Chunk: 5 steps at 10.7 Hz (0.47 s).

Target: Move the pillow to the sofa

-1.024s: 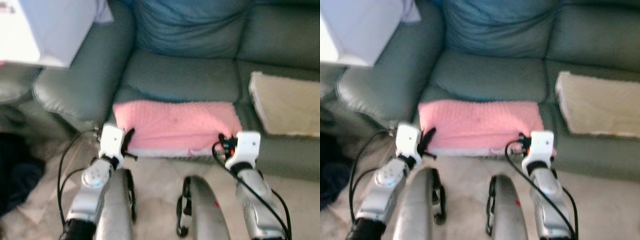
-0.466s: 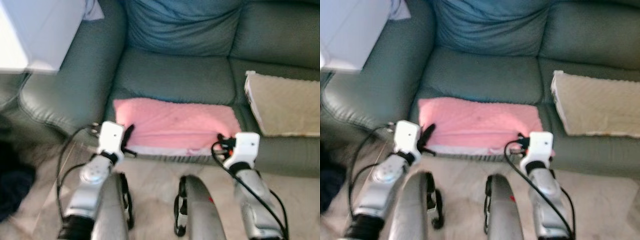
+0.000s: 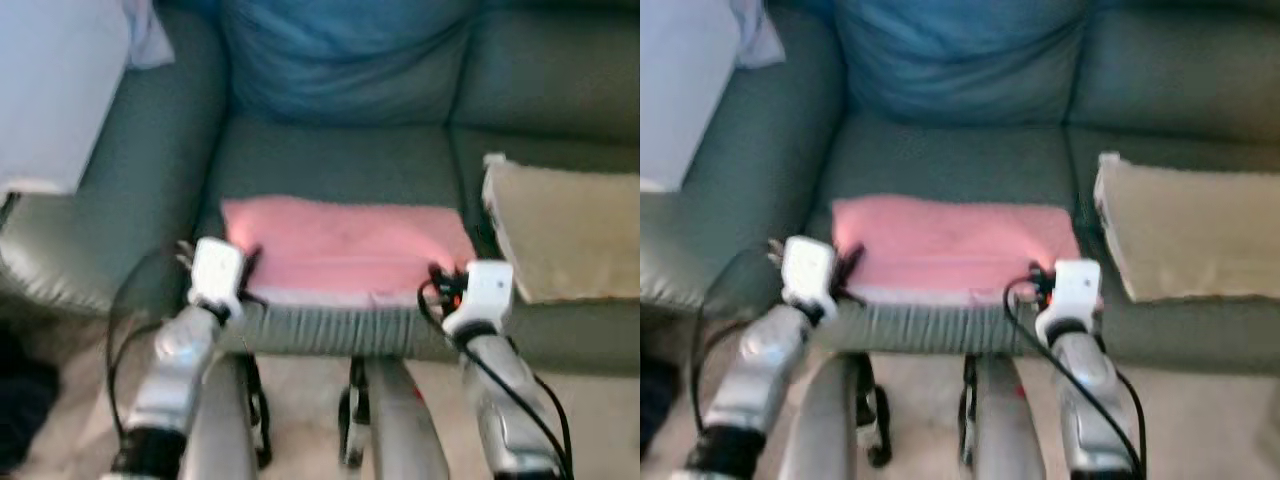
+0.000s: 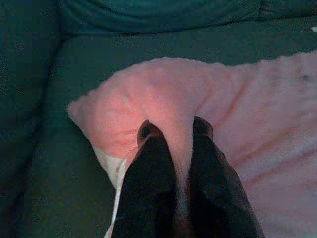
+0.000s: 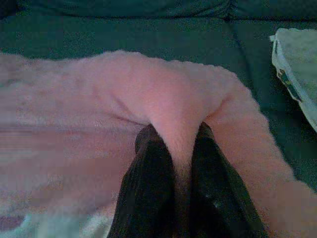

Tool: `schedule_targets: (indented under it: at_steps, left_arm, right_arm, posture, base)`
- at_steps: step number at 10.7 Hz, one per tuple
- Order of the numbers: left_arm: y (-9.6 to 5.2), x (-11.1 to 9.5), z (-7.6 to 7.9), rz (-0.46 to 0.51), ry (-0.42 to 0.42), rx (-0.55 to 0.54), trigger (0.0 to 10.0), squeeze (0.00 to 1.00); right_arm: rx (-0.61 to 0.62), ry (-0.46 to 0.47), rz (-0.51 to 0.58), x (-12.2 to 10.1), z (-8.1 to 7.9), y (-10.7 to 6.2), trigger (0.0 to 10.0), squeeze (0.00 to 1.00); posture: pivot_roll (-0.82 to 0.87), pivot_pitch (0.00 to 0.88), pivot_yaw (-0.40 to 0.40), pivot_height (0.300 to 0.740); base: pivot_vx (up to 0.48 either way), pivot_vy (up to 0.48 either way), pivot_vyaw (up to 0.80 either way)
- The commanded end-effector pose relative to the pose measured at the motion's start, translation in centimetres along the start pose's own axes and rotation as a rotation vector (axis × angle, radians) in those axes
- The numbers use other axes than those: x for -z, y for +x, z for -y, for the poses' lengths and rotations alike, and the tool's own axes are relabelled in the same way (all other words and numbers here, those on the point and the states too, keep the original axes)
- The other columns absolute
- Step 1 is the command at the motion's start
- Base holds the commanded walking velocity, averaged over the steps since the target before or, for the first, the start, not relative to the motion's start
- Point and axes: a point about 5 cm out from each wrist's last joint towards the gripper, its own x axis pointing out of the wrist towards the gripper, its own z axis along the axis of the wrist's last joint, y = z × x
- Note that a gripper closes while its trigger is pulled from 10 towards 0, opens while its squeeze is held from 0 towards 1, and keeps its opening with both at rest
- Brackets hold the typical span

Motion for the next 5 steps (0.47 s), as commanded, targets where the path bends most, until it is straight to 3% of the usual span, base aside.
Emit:
schedule_targets:
  at_steps: [1, 5]
  left_arm:
    - [-0.3, 0.8, 1.0, -0.029, -0.016, 0.019, 10.0, 0.00]
    - [1.0, 0.2, 0.3, -0.033, 0.006, -0.037, 10.0, 0.00]
  right_arm:
    - [0.041, -0.010, -0.026, 0.7, 1.2, -0.8, 10.0, 0.00]
    - [0.025, -0.041, -0.009, -0.5, 2.4, 0.6, 10.0, 0.00]
  posture:
    - [-0.06, 0.295, -0.023, 0.635]
    - [-0.05, 0.344, -0.022, 0.635]
  base:
    - [0.000, 0.000, 0.00]
    - [0.000, 0.000, 0.00]
